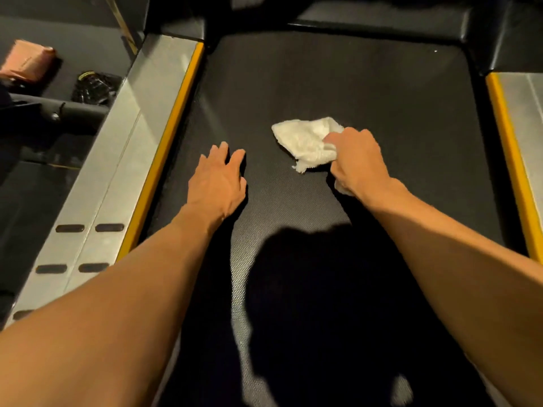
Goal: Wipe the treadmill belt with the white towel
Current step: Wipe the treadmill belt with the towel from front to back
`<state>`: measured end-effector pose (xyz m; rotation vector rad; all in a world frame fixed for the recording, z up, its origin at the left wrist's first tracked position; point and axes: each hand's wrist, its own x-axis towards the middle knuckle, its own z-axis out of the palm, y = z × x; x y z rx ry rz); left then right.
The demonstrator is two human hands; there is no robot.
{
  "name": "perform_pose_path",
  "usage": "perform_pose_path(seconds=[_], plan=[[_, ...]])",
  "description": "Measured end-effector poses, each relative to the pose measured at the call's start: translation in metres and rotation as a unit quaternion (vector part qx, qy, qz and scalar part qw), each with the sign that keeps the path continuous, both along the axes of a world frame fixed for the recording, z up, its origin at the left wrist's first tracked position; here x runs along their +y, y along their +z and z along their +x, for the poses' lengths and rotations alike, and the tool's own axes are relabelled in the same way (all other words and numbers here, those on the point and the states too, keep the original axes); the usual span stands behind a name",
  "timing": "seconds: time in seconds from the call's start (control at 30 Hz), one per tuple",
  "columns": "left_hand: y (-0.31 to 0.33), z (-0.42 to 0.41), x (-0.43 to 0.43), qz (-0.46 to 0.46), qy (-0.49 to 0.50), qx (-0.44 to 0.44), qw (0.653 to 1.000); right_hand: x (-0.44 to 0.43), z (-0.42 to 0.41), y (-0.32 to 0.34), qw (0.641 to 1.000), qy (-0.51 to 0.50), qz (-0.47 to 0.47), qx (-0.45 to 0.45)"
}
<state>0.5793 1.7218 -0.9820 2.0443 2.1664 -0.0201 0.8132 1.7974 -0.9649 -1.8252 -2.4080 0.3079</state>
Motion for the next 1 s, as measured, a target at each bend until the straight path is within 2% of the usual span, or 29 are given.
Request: perform_pose_path(seconds=[0.1,0.13,0.23,0.3,0.33,0.43,0.5,0.53,0.6,0.67,0.73,0.83,0.93,1.0], plan=[[0.001,0.003,-0.008,-0.017,0.002,0.012,1.0,-0.046,0.002,0.001,0.99,0.132,-0.039,0.038],[-0.001,0.004,-0.011,-0.024,0.0,0.02,1.0,-0.049,0.006,0.004,0.988,0.139,-0.036,0.048],[-0.004,0.002,-0.02,-0.046,-0.02,0.038,0.998,-0.021,0.023,0.003,0.999,0.007,0.035,0.037],[0.001,-0.001,-0.017,-0.058,-0.032,0.033,0.997,-0.007,0.036,0.001,0.995,-0.092,0.032,0.037],[0.005,-0.001,-0.016,-0.066,-0.027,0.03,0.997,-0.01,0.038,-0.001,0.994,-0.102,0.02,0.041],[0.012,0.007,-0.017,-0.089,-0.006,0.003,0.996,-0.048,0.025,-0.006,1.0,-0.001,-0.009,0.018],[0.01,0.013,-0.023,-0.065,-0.031,0.001,0.997,-0.076,0.021,-0.004,0.995,0.074,-0.044,0.048],[0.008,0.014,-0.027,-0.049,-0.054,0.008,0.997,-0.08,0.024,-0.002,0.994,0.077,-0.047,0.056],[0.007,0.012,-0.033,-0.031,-0.084,0.01,0.996,-0.066,0.041,0.002,0.999,0.013,0.001,0.05],[0.007,0.012,-0.036,-0.03,-0.098,0.013,0.995,-0.044,0.066,0.008,0.993,-0.098,0.048,0.053],[0.006,0.014,-0.039,-0.05,-0.103,0.025,0.993,-0.038,0.085,0.01,0.984,-0.168,0.047,0.036],[0.01,0.022,-0.037,-0.117,-0.104,0.062,0.986,-0.067,0.079,0.003,0.995,-0.094,0.037,-0.007],[0.019,0.028,-0.03,-0.162,-0.098,0.078,0.979,-0.103,0.068,0.001,0.999,0.027,0.008,0.038],[0.021,0.03,-0.028,-0.171,-0.088,0.07,0.979,-0.103,0.07,0.006,0.999,0.025,0.011,0.037]])
